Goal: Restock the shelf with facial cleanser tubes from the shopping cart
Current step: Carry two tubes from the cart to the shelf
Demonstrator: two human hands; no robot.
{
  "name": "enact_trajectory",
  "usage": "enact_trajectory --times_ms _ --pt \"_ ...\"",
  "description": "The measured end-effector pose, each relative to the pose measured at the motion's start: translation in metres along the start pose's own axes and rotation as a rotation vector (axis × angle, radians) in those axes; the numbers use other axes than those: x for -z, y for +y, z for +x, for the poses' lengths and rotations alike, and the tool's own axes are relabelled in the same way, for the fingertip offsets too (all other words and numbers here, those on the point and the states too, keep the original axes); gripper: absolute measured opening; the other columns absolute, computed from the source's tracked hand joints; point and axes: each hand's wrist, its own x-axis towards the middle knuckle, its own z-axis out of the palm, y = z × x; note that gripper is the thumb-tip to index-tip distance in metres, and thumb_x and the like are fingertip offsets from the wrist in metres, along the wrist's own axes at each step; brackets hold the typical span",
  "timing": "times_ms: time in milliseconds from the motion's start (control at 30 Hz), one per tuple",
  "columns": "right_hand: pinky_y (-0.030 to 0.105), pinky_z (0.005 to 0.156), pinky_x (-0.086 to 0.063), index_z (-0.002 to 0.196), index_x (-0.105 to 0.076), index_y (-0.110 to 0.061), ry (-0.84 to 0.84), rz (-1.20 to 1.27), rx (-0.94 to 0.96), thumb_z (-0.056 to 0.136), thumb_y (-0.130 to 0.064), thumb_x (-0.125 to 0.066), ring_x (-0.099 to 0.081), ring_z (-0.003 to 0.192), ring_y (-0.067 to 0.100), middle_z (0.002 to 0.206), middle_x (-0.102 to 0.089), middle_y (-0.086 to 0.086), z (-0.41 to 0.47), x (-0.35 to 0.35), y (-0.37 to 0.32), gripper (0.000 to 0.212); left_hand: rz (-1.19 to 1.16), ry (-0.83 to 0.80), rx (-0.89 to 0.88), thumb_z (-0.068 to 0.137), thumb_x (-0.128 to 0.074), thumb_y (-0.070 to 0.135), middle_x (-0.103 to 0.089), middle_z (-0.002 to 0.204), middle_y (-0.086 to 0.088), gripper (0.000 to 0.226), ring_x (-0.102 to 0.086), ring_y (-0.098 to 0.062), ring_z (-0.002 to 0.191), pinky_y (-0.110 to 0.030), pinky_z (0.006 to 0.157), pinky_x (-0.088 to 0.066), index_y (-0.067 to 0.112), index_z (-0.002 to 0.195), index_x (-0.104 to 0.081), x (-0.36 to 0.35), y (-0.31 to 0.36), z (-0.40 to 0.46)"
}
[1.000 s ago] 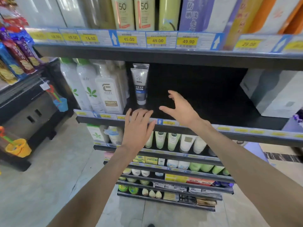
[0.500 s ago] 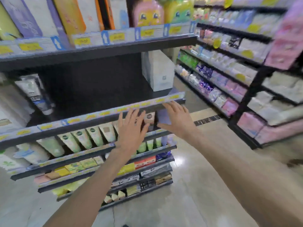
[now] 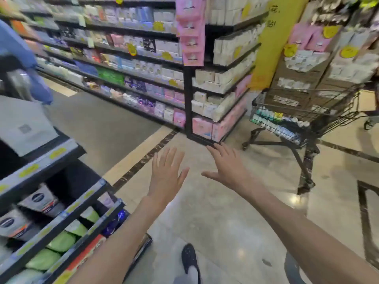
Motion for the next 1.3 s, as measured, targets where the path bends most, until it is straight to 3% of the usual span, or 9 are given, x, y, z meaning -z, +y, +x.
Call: enact_trajectory --times_ms 267,500,733,1033,1300 --pt "0.049 0.112 -0.033 0.153 -0.033 -0.025 0.015 -0.068 -0.313 0.079 -0.076 -0.061 -0.035 0.143 0.027 0.155 -0.037 0.0 0.018 0.002 0.145 0.094 -0.113 -0.143 -0.289 0.102 -0.035 0.054 -0.05 0.153 -0.01 0.059 -0.042 -0.031 0.144 -0.056 0.116 -0.032 0.02 0.146 -0.053 -0.091 0.089 0.15" --pt "0.052 0.121 -0.019 0.159 -0.022 -0.025 -0.031 -0.056 -0.538 0.088 -0.074 -0.055 -0.018 0.154 0.027 0.164 -0.024 0.003 0.07 0.015 0.24 0.093 -0.161 -0.241 -0.451 0.1 -0.033 0.057 -0.054 0.149 -0.008 0.06 -0.045 -0.029 0.142 -0.056 0.115 -0.035 0.021 0.144 -0.054 -0.146 0.144 0.283" --pt "0.051 0.123 -0.021 0.159 -0.022 -0.024 -0.022 -0.038 -0.671 0.089 -0.074 -0.054 -0.018 0.154 0.026 0.166 -0.024 0.004 0.126 0.012 0.322 0.092 -0.215 -0.296 -0.522 0.101 -0.027 0.058 -0.054 0.149 -0.006 0.063 -0.044 -0.029 0.143 -0.057 0.117 -0.033 0.021 0.144 -0.053 -0.19 0.189 0.388" --pt "0.05 0.122 -0.025 0.159 -0.024 -0.025 0.01 0.013 -0.767 0.088 -0.075 -0.053 -0.025 0.151 0.026 0.164 -0.027 0.002 0.206 -0.011 0.463 0.092 -0.226 -0.341 -0.632 0.101 -0.026 0.058 -0.044 0.157 -0.006 0.064 -0.035 -0.029 0.148 -0.052 0.118 -0.031 0.021 0.149 -0.047 -0.279 0.265 0.529" --pt "0.05 0.122 -0.023 0.159 -0.023 -0.025 -0.004 0.068 -0.83 0.089 -0.072 -0.054 -0.024 0.151 0.028 0.162 -0.03 0.007 0.288 -0.005 0.606 0.089 -0.219 -0.48 -0.642 0.107 -0.031 0.052 -0.022 0.169 -0.002 0.061 -0.014 -0.025 0.157 -0.048 0.126 -0.014 0.023 0.161 -0.024 -0.343 0.341 0.658"
